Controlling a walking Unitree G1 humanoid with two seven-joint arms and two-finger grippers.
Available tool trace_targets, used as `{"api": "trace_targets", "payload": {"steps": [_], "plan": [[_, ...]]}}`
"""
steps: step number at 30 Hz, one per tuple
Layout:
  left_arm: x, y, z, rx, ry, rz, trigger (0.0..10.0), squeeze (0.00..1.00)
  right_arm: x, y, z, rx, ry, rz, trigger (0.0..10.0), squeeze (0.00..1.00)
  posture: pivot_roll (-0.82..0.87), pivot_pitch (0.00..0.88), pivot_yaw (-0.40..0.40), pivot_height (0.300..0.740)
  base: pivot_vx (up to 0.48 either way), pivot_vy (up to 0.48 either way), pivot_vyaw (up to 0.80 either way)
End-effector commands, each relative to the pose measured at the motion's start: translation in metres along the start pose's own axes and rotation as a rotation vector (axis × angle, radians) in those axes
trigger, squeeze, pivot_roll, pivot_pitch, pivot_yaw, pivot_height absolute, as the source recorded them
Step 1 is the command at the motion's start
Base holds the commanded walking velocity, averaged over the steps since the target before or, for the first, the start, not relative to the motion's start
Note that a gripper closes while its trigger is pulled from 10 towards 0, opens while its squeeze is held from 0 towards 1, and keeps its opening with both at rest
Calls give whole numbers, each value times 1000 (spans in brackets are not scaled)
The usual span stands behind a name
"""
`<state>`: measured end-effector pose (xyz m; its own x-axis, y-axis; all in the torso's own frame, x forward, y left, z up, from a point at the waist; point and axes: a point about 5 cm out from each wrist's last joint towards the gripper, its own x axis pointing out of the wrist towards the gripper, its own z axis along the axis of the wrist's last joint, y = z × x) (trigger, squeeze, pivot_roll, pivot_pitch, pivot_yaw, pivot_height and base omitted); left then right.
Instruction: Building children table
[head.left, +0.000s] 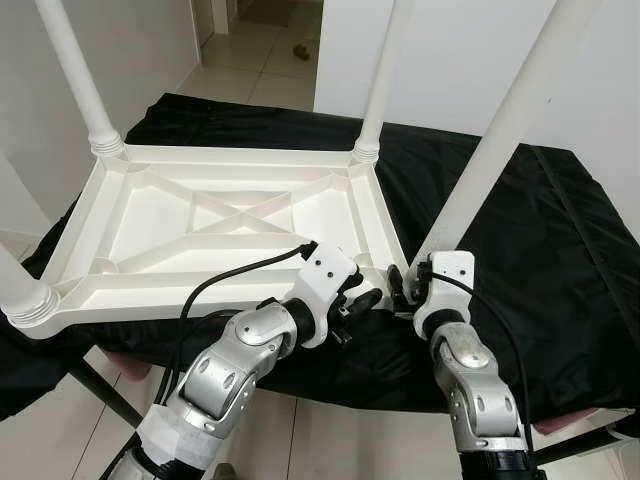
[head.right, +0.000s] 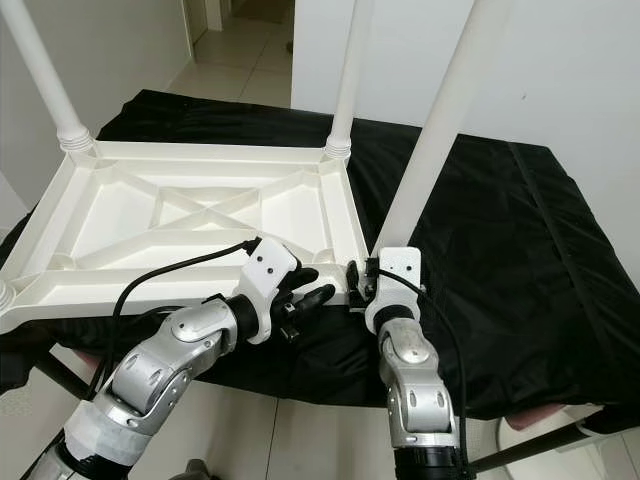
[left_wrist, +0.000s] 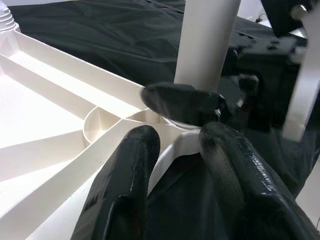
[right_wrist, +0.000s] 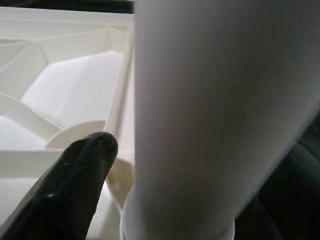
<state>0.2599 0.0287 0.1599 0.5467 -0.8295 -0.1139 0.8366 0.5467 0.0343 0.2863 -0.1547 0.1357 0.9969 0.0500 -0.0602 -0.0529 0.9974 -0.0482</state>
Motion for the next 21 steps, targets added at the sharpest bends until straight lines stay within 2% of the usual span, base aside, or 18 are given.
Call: {"api": "trace_targets", "payload": {"steps": [1, 2, 3, 5, 8, 9, 11, 13, 16, 17, 19, 21], "plan": [[2, -3, -2, 7, 9, -36, 10000, 0, 4, -12, 0, -8, 2, 14, 10000, 1000, 8, 0, -61, 740, 0, 0, 0], [2, -3, -2, 7, 9, -36, 10000, 0, 4, -12, 0, -8, 2, 14, 10000, 1000, 8, 0, -61, 740, 0, 0, 0], [2, -2, -1, 10, 9, -35, 10000, 0, 9, -18, 0, -43, 12, 124, 10000, 0, 8, 0, -60, 740, 0, 0, 0], [2, -2, -1, 12, 8, -35, 10000, 0, 11, -19, 0, -43, 12, 222, 10000, 0, 8, 0, -58, 740, 0, 0, 0], [2, -2, -1, 12, 8, -35, 10000, 0, 12, -19, 0, -50, 9, 259, 10000, 0, 8, 0, -58, 740, 0, 0, 0], [2, -2, -1, 13, 8, -36, 10000, 0, 12, -19, 0, -85, 0, 327, 10000, 0, 8, 0, -56, 740, 0, 0, 0], [2, -2, -1, 13, 8, -36, 10000, 0, 12, -19, 0, -85, 0, 327, 10000, 0, 8, 0, -56, 740, 0, 0, 0], [2, -2, 0, 14, 8, -35, 10000, 0, 12, -20, -2, -153, -7, 467, 10000, 0, 12, 0, -54, 740, 0, 0, 0], [2, -2, 0, 14, 8, -35, 10000, 0, 12, -20, -2, -153, -7, 467, 10000, 0, 12, 0, -54, 740, 0, 0, 0], [1, -2, 0, 14, 8, -34, 10000, 0, 13, -21, -3, -177, -15, 518, 10000, 0, 13, 0, -51, 740, 0, 0, 0], [1, -2, 0, 14, 8, -34, 10000, 0, 13, -21, -3, -177, -15, 518, 10000, 0, 13, 0, -51, 740, 0, 0, 0], [1, -2, 0, 13, 8, -32, 10000, 0, 21, -21, -3, -209, -23, 601, 10000, 0, 16, 0, -42, 740, 0, 0, 0]]}}
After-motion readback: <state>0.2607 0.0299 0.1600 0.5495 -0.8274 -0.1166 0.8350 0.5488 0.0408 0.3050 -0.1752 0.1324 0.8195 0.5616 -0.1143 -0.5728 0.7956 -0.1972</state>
